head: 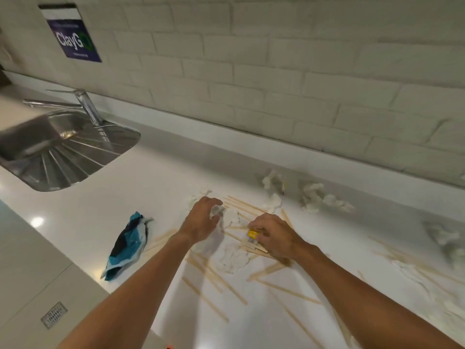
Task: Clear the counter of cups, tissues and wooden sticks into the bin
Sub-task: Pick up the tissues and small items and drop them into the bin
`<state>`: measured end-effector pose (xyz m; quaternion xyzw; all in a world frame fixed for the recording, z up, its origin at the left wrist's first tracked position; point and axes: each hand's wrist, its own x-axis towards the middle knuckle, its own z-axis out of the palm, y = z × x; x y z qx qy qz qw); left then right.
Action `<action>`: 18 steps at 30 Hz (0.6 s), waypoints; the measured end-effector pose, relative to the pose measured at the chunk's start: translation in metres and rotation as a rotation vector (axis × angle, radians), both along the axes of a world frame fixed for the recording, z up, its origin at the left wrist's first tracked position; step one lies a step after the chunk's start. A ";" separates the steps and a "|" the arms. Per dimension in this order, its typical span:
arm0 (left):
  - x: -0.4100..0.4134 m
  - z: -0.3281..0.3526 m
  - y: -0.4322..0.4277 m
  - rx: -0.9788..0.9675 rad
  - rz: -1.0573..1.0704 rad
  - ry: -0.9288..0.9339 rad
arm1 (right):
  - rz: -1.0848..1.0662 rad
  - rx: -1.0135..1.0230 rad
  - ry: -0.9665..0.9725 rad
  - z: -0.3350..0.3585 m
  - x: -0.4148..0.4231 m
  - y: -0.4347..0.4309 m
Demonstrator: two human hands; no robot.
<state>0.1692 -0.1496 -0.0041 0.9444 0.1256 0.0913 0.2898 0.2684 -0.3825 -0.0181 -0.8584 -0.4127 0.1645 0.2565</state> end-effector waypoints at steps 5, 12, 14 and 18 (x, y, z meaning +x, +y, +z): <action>0.013 -0.009 0.003 0.006 0.001 0.014 | 0.079 -0.076 -0.039 -0.006 0.006 0.002; 0.024 -0.021 0.006 0.053 0.035 0.041 | 0.100 -0.105 -0.034 -0.004 0.011 0.004; 0.024 -0.023 0.006 0.061 0.065 0.044 | 0.101 -0.096 -0.043 -0.003 0.011 0.003; 0.024 -0.024 0.006 0.075 0.110 0.093 | 0.081 -0.088 -0.037 0.001 0.007 -0.002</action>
